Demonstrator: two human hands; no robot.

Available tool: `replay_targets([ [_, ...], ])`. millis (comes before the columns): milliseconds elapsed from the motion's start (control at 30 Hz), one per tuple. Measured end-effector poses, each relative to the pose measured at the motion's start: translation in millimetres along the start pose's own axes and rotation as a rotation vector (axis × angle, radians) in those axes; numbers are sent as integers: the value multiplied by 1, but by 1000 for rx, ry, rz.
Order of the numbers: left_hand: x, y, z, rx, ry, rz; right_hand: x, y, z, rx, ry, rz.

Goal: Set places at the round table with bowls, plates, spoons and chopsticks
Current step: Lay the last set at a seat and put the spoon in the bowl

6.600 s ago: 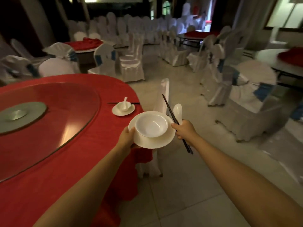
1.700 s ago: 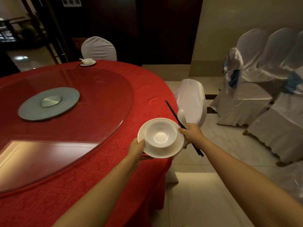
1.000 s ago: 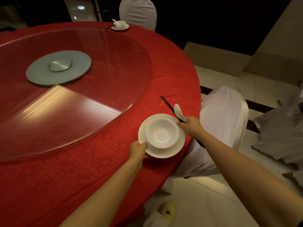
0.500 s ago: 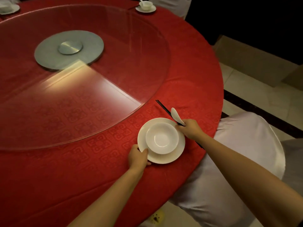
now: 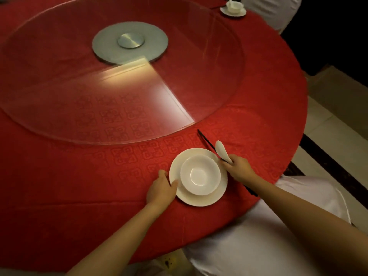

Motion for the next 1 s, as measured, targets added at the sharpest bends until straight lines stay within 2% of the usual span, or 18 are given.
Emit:
replay_targets([
  [100,-10,5,12,-91,-166,52,5,6,22,-20,-63,53],
  [200,-26,-7,28,-221,-357,28,6,4,47,42,-109,74],
  [300,-46,-37,34,-363,-457,-86,4,19,68,341,-30,119],
  [367,-58,-66,23,-521,-344,-113,3,43,74,622,117,193],
  [467,-77,-110,-18,-783,103,29,-1,84,70,908,317,274],
  [533,-96,-130,-38,-947,314,116,-6,101,61,1004,419,272],
  [633,-111,-132,-45,-1130,344,86,-11,107,49,997,461,293],
  [767,-116,-124,-45,-1201,298,51,-14,102,44,936,367,296],
  [900,-118,-117,-51,-1266,293,74,-21,98,47,699,277,355],
  [1000,-123,-115,-69,-1374,376,140,-18,85,57,572,218,343],
])
Point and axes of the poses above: each hand's wrist, its own x-axis towards the middle knuckle, its own z-axis out of the back of the hand, y = z × x, the point moved 4 cm from there along x, towards the middle knuckle, and after that the axes turned 9 degrees about -x, right-handed, at the moved point
